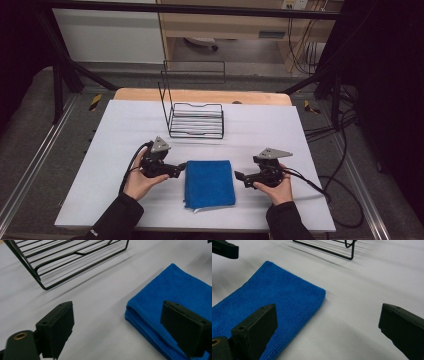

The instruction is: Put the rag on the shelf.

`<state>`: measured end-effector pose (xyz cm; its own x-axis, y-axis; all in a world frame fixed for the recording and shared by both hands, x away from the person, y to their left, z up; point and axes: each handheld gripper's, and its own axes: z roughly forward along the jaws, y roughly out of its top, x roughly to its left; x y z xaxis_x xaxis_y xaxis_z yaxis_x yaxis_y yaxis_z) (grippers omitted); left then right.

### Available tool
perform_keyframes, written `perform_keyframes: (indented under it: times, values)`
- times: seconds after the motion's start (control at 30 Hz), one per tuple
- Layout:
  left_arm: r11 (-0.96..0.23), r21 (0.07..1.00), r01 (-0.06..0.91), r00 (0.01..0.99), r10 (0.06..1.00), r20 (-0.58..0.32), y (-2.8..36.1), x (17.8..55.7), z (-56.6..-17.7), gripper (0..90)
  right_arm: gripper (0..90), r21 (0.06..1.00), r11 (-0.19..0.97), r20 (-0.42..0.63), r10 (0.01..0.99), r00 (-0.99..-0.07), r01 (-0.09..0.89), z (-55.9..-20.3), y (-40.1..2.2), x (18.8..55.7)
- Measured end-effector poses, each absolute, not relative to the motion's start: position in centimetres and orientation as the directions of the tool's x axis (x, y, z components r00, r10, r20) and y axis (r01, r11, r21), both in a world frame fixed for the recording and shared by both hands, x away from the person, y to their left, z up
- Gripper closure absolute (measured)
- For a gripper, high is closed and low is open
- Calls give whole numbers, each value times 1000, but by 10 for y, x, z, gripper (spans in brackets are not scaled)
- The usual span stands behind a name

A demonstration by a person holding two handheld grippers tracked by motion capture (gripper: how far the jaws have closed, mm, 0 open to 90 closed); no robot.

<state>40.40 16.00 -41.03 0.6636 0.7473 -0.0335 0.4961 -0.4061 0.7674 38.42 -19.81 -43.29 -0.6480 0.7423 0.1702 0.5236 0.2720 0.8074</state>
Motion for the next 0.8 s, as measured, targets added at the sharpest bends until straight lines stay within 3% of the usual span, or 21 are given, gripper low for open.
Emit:
perform_keyframes:
  times: [0.4,0.8]
  values:
    - [-425,711,560,649,759,-57,142,417,-429,260,36,805,275,172,740,-650,526,-435,-197,385]
    - [-404,696,594,645,756,-112,134,418,-440,452,44,802,277,176,738,-652,529,-437,-196,386]
